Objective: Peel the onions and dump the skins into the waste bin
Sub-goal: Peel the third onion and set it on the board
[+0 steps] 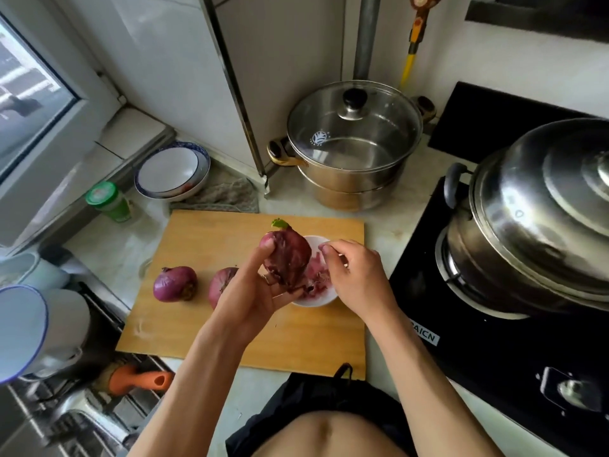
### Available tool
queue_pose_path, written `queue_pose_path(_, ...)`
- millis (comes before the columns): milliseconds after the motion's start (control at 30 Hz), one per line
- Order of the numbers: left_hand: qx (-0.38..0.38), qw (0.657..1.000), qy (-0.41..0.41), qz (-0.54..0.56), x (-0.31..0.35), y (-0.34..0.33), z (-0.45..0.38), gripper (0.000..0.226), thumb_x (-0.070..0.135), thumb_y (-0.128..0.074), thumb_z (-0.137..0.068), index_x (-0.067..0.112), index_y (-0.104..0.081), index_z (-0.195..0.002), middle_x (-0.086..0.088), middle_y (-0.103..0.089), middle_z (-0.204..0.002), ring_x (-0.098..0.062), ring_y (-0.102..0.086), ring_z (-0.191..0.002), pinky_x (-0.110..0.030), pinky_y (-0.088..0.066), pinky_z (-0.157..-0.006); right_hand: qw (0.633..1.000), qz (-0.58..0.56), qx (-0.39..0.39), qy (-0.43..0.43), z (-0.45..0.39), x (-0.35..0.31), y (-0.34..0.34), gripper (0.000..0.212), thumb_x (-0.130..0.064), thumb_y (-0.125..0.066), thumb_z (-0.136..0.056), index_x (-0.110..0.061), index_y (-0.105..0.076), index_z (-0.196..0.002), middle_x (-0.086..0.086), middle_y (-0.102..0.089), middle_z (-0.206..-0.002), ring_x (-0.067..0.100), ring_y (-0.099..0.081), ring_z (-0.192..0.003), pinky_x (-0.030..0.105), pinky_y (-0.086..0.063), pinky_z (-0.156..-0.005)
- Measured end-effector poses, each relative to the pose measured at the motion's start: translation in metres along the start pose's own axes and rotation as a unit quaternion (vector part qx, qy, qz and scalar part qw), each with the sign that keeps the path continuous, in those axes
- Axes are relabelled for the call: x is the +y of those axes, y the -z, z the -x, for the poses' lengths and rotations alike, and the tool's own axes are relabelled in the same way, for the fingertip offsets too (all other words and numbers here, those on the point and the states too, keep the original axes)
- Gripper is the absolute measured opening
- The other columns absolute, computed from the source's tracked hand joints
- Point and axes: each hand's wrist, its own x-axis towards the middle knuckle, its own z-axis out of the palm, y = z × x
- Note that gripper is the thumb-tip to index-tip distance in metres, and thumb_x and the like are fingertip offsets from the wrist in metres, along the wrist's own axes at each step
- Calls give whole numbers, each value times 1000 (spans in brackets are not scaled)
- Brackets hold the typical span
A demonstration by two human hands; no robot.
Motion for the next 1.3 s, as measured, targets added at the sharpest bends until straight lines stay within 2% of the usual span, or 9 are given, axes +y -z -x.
queue_pose_path(133,1,1000,0,-14,-3,4,2,51,45,-61,-91,14,-63,-132,-17,-73,-123,-30,-71,-113,-47,-54,-98,998,25,-47,-41,-1,6,-8,26,-27,-53,-100,-11,-73,-99,5,-72,-98,24,-64,-92,41,-54,-81)
queue_pose_path(300,14,999,-10,-28,-4,8,3,52,44,-66,-86,11,-69,-127,-18,-73,-124,-26,-74,-103,-37,-60,-89,998,29,-34,-35,0,1,-7,29,-24,-55,-101,-9,-70,-120,8,-69,-119,22,-62,-112,35,-50,-97)
queue_pose_path(467,-12,997,-36,-63,-4,13,5,50,36,-65,-90,12,-66,-133,-14,-71,-129,-27,-72,-108,-42,-57,-99,990,-129,-30,-47,2,-11,2,25,-25,-65,-96,-16,-73,-118,-9,-73,-111,2,-66,-100,23,-54,-86)
queue_pose_path(733,-33,991,-89,-92,-5,16,3,54,22,-68,-81,8,-59,-133,-15,-73,-119,-29,-70,-105,-40,-52,-90,971,-228,-62,-24,2,-21,7,38,-33,-75,-82,-18,-72,-117,-8,-73,-108,6,-69,-101,28,-57,-87)
queue_pose_path(833,-36,985,-122,-113,-4,18,3,52,15,-73,-77,12,-62,-128,-13,-74,-115,-27,-70,-104,-37,-54,-89,979,-201,-33,10,1,-21,8,35,-32,-76,-83,-18,-74,-114,-10,-73,-106,6,-68,-100,28,-55,-89)
queue_pose_path(967,-33,978,-150,-141,-2,19,3,65,29,-81,-68,15,-63,-129,-20,-71,-121,-35,-68,-111,-47,-53,-99,987,-130,28,85,2,-20,2,34,-31,-69,-91,-8,-71,-116,-6,-69,-108,2,-64,-100,15,-49,-86)
queue_pose_path(1100,-39,977,-151,-145,1,18,2,60,31,-79,-70,15,-65,-126,-18,-71,-122,-43,-65,-113,-56,-49,-101,982,-97,89,135,2,-23,-4,29,-26,-65,-95,-2,-71,-109,5,-71,-106,13,-66,-98,27,-54,-83)
queue_pose_path(1200,-45,977,-152,-141,2,12,4,56,33,-77,-70,16,-67,-122,-14,-73,-118,-32,-68,-105,-50,-51,-93,977,-105,122,138,2,-25,-5,27,-25,-62,-94,-1,-72,-104,4,-71,-101,15,-66,-94,32,-55,-80)
queue_pose_path(1300,-43,979,-146,-134,-2,7,6,51,28,-76,-73,16,-68,-121,-11,-75,-111,-26,-71,-101,-37,-57,-83,976,-136,136,106,4,-29,-7,19,-20,-63,-93,-5,-72,-100,2,-70,-97,10,-65,-92,21,-53,-76)
